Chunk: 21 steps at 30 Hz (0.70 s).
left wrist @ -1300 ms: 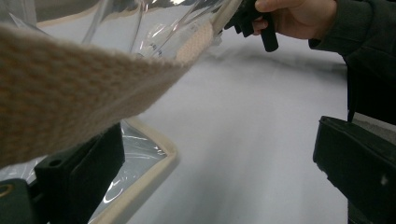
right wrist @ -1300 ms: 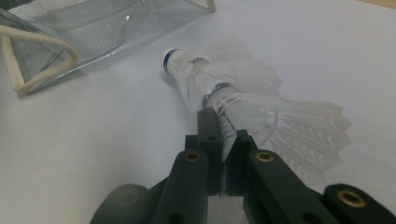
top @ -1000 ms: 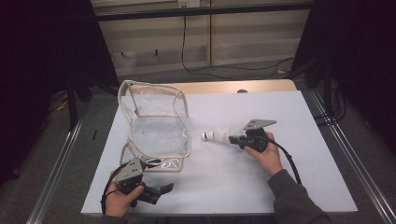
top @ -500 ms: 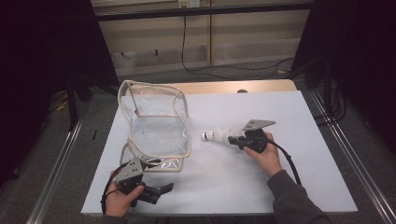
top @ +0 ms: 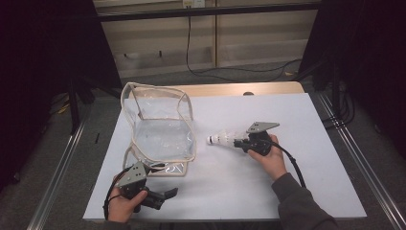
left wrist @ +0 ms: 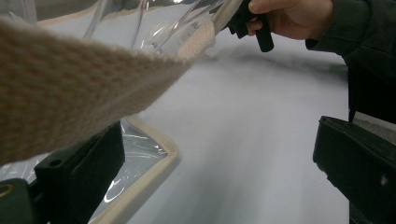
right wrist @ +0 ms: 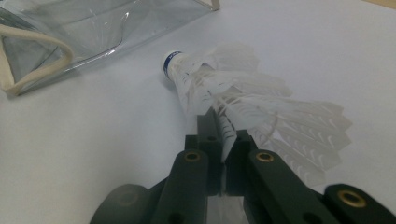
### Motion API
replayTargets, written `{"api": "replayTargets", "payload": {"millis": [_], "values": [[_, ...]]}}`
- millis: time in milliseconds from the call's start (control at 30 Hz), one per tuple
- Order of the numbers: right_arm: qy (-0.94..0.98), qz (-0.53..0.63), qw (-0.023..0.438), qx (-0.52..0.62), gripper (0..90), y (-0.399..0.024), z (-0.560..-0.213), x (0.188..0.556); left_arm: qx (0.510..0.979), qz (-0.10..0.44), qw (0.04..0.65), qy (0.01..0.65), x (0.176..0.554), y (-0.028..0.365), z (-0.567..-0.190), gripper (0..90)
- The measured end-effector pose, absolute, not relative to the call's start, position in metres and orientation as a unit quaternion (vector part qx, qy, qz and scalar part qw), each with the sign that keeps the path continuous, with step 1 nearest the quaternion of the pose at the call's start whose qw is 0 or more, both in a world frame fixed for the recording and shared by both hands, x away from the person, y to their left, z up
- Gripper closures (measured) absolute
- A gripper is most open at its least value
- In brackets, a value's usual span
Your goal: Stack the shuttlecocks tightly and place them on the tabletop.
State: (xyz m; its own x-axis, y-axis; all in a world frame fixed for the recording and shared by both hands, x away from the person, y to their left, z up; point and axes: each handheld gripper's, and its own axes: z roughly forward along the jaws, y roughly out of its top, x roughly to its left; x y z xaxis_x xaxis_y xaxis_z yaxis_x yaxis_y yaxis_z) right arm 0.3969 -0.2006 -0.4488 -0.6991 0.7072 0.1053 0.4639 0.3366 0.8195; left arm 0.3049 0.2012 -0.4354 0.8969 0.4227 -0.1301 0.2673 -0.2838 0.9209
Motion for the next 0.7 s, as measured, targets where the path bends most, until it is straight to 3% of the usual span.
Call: {"api": "replayTargets", "payload": {"millis": [700], "values": [[0.813, 0.438, 0.136, 0.360, 88.5, -0.1960, -0.4486, 0.4026, 0.798, 0.070, 0.558, 0.216, 0.3053, 0.2013, -0.4353, 2.1]]}}
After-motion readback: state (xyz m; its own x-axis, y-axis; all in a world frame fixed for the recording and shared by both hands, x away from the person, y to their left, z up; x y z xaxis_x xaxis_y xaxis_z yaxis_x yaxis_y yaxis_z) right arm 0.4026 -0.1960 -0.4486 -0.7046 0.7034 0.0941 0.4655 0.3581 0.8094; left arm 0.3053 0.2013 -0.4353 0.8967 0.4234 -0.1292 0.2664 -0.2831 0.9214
